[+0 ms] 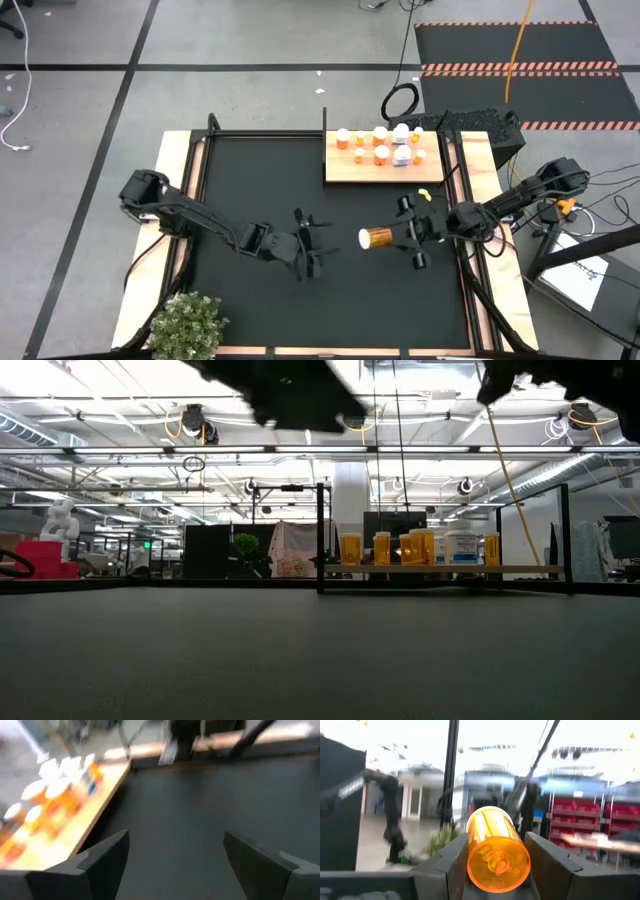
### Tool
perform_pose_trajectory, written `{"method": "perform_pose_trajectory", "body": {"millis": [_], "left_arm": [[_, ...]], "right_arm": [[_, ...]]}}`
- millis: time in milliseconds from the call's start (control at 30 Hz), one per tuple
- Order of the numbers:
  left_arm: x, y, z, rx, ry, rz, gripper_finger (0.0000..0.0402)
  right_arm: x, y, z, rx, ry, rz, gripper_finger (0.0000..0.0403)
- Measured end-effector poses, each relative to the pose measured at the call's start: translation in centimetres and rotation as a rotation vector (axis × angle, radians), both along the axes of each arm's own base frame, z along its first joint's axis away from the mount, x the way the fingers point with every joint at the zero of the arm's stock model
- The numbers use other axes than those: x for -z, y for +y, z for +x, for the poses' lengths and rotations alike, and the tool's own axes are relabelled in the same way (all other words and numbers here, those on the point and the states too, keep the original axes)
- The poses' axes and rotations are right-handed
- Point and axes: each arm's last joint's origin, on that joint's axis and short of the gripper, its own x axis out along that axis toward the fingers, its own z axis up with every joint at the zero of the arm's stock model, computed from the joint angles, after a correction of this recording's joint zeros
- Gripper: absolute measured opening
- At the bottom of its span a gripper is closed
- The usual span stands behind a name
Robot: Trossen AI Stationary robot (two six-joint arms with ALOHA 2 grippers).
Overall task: Pick and place medicine bottles onto shelf by color
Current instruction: Put the large orange pill bottle on the shelf aligned with the other large orange pill bottle
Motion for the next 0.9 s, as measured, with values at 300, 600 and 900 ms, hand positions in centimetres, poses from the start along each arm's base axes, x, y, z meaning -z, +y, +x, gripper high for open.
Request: {"method": "perform_pose_trajectory", "body": {"millis": [300, 600, 900], "left_arm": [[-0.6, 0.3, 3.2, 0.07, -0.402, 0.089, 0.0321], [-3.4, 3.0, 4.2, 0.303, -0.653, 0.061, 0.0322], [-6.2, 2.4, 5.6, 0.349, -0.652, 0.163, 0.0322]], "right_arm": [[-2.5, -0.4, -1.1, 0.019, -0.274, 0.05, 0.0174], [-3.2, -0.5, -0.9, -0.024, -0.336, 0.021, 0.0174], [-4.7, 0.5, 1.7, -0.085, -0.351, 0.019, 0.0174]]}}
